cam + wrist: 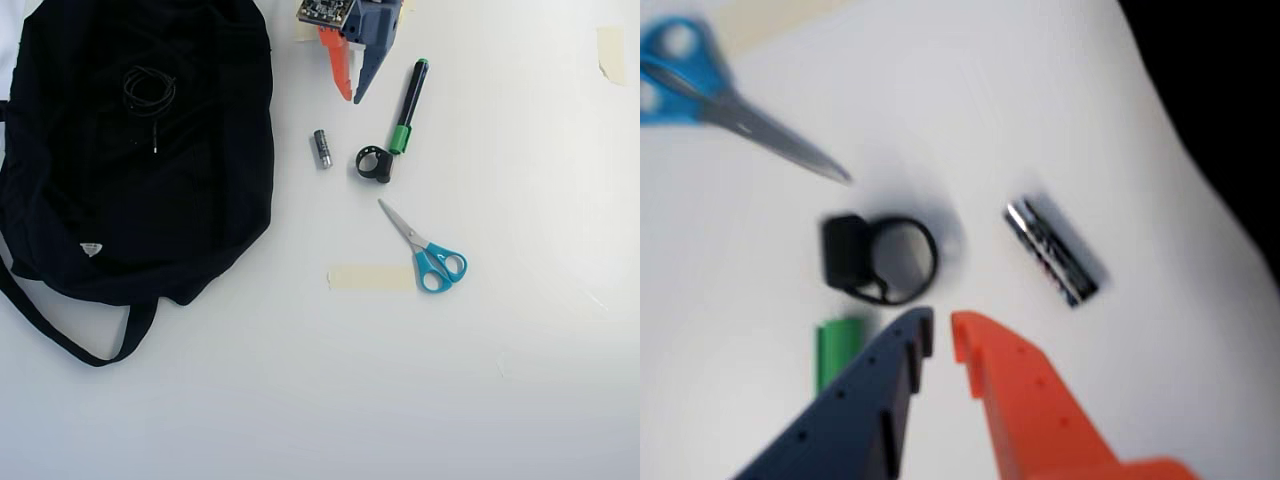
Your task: Put the cable into the black bag
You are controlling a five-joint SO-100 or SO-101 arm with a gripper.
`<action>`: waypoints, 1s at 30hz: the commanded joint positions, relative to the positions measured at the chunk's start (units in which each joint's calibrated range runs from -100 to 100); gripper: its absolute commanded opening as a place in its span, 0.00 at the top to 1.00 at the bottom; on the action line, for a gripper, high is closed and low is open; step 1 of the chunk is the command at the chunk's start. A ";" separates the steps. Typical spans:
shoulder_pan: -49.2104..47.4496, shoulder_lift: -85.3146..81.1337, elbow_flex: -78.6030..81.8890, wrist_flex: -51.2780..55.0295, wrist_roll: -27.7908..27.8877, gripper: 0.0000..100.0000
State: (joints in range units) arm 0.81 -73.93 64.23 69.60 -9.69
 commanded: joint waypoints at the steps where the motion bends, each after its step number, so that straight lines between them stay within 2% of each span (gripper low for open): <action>1: -1.63 -10.72 11.78 -2.50 4.45 0.98; 3: -1.11 -17.44 17.80 -2.42 8.80 0.98; 5: -1.11 -23.33 23.19 -1.81 10.53 0.98; 13: -1.71 -25.74 34.69 -1.30 10.48 0.98; 18: -1.71 -25.74 35.05 2.66 10.48 0.98; 30: -1.48 -25.65 35.05 2.75 10.64 0.98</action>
State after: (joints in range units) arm -0.59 -98.75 97.96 70.20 0.71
